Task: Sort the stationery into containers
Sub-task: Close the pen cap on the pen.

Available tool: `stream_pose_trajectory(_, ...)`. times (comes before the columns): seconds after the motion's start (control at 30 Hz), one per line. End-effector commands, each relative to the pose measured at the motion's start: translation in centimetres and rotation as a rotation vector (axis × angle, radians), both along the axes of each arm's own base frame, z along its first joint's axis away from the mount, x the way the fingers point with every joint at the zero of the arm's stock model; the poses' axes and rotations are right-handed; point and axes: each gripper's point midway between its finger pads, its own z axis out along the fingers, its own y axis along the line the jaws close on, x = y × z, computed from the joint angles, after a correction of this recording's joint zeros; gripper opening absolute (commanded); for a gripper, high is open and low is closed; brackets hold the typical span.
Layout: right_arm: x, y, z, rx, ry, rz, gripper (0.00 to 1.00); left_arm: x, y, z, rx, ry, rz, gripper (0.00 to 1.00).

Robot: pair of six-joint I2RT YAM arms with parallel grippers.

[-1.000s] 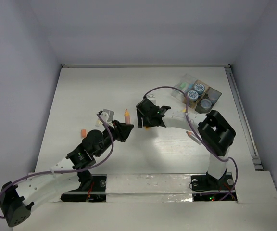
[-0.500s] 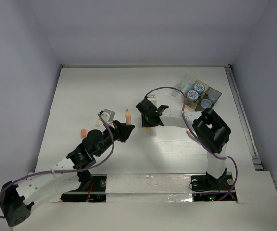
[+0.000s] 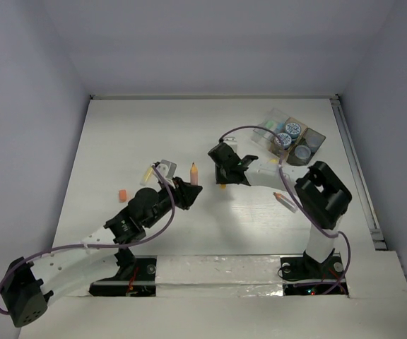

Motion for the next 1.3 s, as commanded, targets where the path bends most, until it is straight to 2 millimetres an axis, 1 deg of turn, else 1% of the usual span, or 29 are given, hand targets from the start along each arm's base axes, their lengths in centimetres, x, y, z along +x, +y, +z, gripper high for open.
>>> stream_pose_trajectory(0.0, 1.9, 0.8, 9.2, 0.166, -0.233, 0.022, 0.00, -0.3, -1.4, 1.3, -0.061, -0.016, -0.054, 0.00)
stream_pose_trajectory(0.07, 1.9, 0.8, 11.6, 0.210, -0.294, 0.044, 0.00, -0.1, -1.6, 1.1, -0.059, -0.008, -0.052, 0.00)
stream_pose_trajectory(0.1, 1.4, 0.8, 11.9, 0.223, -0.298, 0.061, 0.00, -0.1, -1.6, 1.2, -0.061, -0.008, -0.048, 0.00)
stream_pose_trajectory(0.13, 1.2, 0.6, 13.3, 0.246, -0.322, 0.066, 0.00, -0.1, -1.6, 1.2, -0.063, -0.010, -0.050, 0.00)
stream_pose_trajectory(0.2, 0.9, 0.4, 13.8, 0.257, -0.335, 0.074, 0.00, -0.1, -1.6, 1.4, -0.064, -0.022, -0.052, 0.00)
stream_pose_trajectory(0.23, 0.4, 0.1, 13.8, 0.260, -0.337, 0.080, 0.00, -0.2, -1.7, 1.6, -0.067, -0.028, -0.060, 0.00)
stream_pose_trajectory(0.3, 0.3, 0.1, 14.2, 0.283, -0.366, 0.091, 0.00, -0.6, -1.6, 2.1, -0.079, -0.058, -0.083, 0.00)
stream_pose_trajectory(0.33, -0.2, -0.2, 13.5, 0.283, -0.359, 0.102, 0.00, -1.0, -1.7, 2.3, -0.081, -0.076, -0.105, 0.00)
stream_pose_trajectory(0.4, -0.3, 0.0, 14.7, 0.325, -0.406, 0.114, 0.00, -1.8, -1.7, 3.0, -0.100, -0.108, -0.144, 0.00)
stream_pose_trajectory(0.53, -1.3, 0.1, 16.1, 0.393, -0.457, 0.163, 0.00, -2.6, -1.5, 3.4, -0.103, -0.135, -0.175, 0.00)
stream_pose_trajectory(0.57, -1.5, 0.4, 16.9, 0.423, -0.482, 0.179, 0.00, -2.8, -1.4, 3.5, -0.105, -0.140, -0.181, 0.00)
stream_pose_trajectory(0.6, -2.0, 0.2, 17.3, 0.444, -0.497, 0.197, 0.00, -2.9, -1.4, 3.5, -0.106, -0.137, -0.184, 0.00)
stream_pose_trajectory(0.63, -2.6, 0.7, 17.7, 0.472, -0.496, 0.231, 0.00, -2.9, -1.3, 3.4, -0.106, -0.132, -0.181, 0.00)
stream_pose_trajectory(0.8, -4.4, 1.3, 19.9, 0.558, -0.524, 0.320, 0.00, -2.6, -1.2, 2.4, -0.092, -0.091, -0.162, 0.00)
stream_pose_trajectory(0.93, -5.4, 1.8, 20.7, 0.604, -0.541, 0.375, 0.00, -2.9, -1.3, 2.1, -0.099, -0.078, -0.174, 0.00)
stream_pose_trajectory(1.0, -5.6, 1.7, 21.1, 0.620, -0.550, 0.371, 0.00, -3.1, -1.5, 2.3, -0.104, -0.080, -0.189, 0.00)
stream_pose_trajectory(1.03, -6.0, 1.9, 21.5, 0.639, -0.548, 0.397, 0.00, -3.3, -1.6, 2.5, -0.107, -0.082, -0.201, 0.00)
stream_pose_trajectory(1.07, -5.9, 1.6, 22.4, 0.650, -0.567, 0.392, 0.00, -3.4, -1.6, 2.5, -0.099, -0.076, -0.206, 0.00)
stream_pose_trajectory(1.13, -5.9, 1.4, 23.5, 0.662, -0.586, 0.386, 0.00, -3.3, -1.6, 4.4, -0.111, -0.097, -0.205, 0.00)
stream_pose_trajectory(1.17, -5.9, 1.2, 24.0, 0.658, -0.588, 0.374, 0.00, -3.4, -1.4, 4.6, -0.093, -0.086, -0.200, 0.00)
stream_pose_trajectory(1.2, -6.1, 1.0, 24.8, 0.666, -0.597, 0.374, 0.00, -3.4, -1.3, 7.1, -0.115, -0.116, -0.197, 0.00)
stream_pose_trajectory(1.23, -5.8, 0.4, 25.2, 0.655, -0.617, 0.340, 0.00, -3.5, -1.0, 8.5, -0.122, -0.133, -0.193, 0.00)
stream_pose_trajectory(1.27, -5.8, 0.1, 25.6, 0.656, -0.627, 0.331, 0.00, -3.7, -0.5, 9.3, -0.108, -0.148, -0.191, 0.00)
